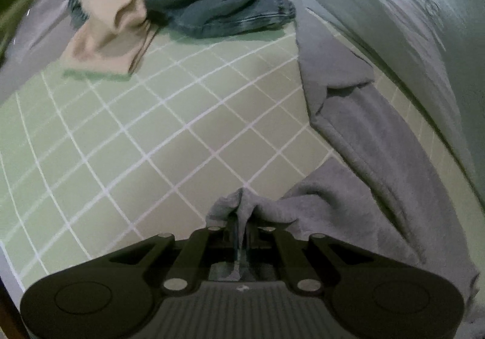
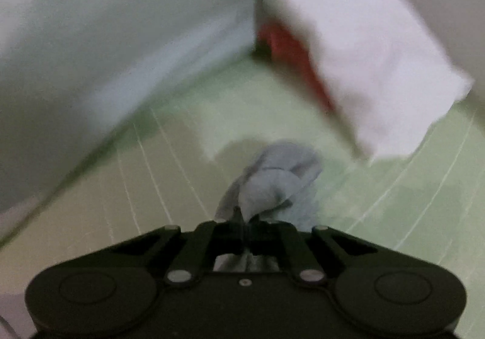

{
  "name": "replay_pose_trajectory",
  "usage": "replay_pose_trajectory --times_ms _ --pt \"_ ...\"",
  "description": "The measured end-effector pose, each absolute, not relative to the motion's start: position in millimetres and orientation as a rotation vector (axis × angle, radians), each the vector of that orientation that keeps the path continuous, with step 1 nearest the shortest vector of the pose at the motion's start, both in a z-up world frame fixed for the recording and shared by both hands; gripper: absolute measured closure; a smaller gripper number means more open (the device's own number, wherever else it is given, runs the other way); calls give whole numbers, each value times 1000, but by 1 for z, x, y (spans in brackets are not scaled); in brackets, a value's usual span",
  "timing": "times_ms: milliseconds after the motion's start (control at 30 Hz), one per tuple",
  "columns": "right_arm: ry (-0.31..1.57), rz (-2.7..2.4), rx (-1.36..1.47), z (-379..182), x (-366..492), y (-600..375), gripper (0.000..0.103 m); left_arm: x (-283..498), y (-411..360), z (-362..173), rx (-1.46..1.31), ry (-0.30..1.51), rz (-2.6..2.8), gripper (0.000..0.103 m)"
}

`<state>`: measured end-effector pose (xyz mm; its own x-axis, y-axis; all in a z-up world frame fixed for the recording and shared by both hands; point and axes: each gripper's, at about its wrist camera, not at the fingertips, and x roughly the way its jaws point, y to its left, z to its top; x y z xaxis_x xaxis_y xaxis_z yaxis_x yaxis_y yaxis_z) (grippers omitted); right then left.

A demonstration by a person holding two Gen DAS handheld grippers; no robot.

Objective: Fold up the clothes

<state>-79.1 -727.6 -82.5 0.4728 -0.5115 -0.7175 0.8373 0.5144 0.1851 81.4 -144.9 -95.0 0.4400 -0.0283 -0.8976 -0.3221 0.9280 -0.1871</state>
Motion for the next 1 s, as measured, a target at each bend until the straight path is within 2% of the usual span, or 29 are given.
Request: replay_pose_trajectory --times_ms 133,200,433,567,667,1000 --pt "464 -917 430 -22 -150 -683 100 77 -138 -93 -326 1106 203 98" --pt "449 -987 379 -15 -184 -667 100 75 -134 -93 -314 1111 213 98" --pt "722 -1106 609 -91 -263 -655 100 73 -128 -93 -306 1130 211 98" --pt "764 -949 755 -119 -258 -642 100 72 -140 -97 -284 1144 172 98" --pt "832 -831 656 -121 -228 -632 100 72 -149 -100 -279 1146 155 98" --pt "888 -607 485 -119 -140 -622 100 83 -174 -105 -308 1114 137 99"
